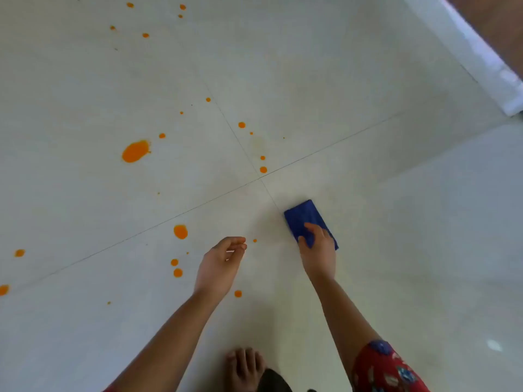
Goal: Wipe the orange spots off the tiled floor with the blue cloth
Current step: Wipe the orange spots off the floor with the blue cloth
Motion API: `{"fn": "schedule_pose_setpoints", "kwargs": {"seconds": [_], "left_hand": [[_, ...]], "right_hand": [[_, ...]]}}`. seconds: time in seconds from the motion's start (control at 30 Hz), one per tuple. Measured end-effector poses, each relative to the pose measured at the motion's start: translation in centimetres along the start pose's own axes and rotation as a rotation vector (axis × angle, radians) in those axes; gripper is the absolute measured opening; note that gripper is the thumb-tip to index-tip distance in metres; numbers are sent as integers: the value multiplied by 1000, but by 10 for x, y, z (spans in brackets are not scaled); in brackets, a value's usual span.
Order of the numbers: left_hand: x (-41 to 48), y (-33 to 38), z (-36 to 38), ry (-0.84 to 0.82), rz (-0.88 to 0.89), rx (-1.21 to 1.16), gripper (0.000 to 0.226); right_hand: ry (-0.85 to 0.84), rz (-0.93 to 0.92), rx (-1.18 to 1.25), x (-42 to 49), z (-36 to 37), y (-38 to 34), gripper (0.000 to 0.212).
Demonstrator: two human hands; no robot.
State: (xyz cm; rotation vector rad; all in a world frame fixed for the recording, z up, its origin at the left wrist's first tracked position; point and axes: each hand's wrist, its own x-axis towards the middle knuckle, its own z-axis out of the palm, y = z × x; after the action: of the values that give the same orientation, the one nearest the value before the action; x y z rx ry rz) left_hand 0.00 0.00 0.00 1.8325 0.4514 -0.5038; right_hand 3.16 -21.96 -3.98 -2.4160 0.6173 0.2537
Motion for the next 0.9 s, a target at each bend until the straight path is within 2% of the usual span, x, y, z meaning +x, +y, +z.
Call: {"fn": "schedule_pose_setpoints", "kwargs": {"seconds": [0.07,0.17,0.33,0.4,0.47,0.6,0.67,0.7,0.8,0.9], "left_hand": [[9,-5,3,-9,-21,-51,19],[17,-11,1,-6,-20,-97,19],[19,-8,-16,49,3,-136,18],[16,-6,-23,42,-16,-152,19],[11,1,-31,2,-20,-145,20],[3,22,-45,-60,-8,-92,18],[-8,32,-60,-57,-10,-76,22],[-14,37,-70,-49,-5,-74,25],[-34,41,-106,8,16,-147,29],[-57,32,-142,57,6,-229,33]], "right_hand": [[59,-88,-233,10,9,8,58],[83,-103,-383,22,20,21,71],[198,-328,-622,39,29,35,58],[197,-355,-616,45,22,30,54],[146,-251,-417,41,14,12,50],[7,84,584,4,5,-48,23],[-236,301,1025,-18,2,-82,13],[-356,386,1159,-27,2,-95,13],[-586,396,1258,-58,-1,-130,26],[-724,316,1133,-87,3,-155,31]]}}
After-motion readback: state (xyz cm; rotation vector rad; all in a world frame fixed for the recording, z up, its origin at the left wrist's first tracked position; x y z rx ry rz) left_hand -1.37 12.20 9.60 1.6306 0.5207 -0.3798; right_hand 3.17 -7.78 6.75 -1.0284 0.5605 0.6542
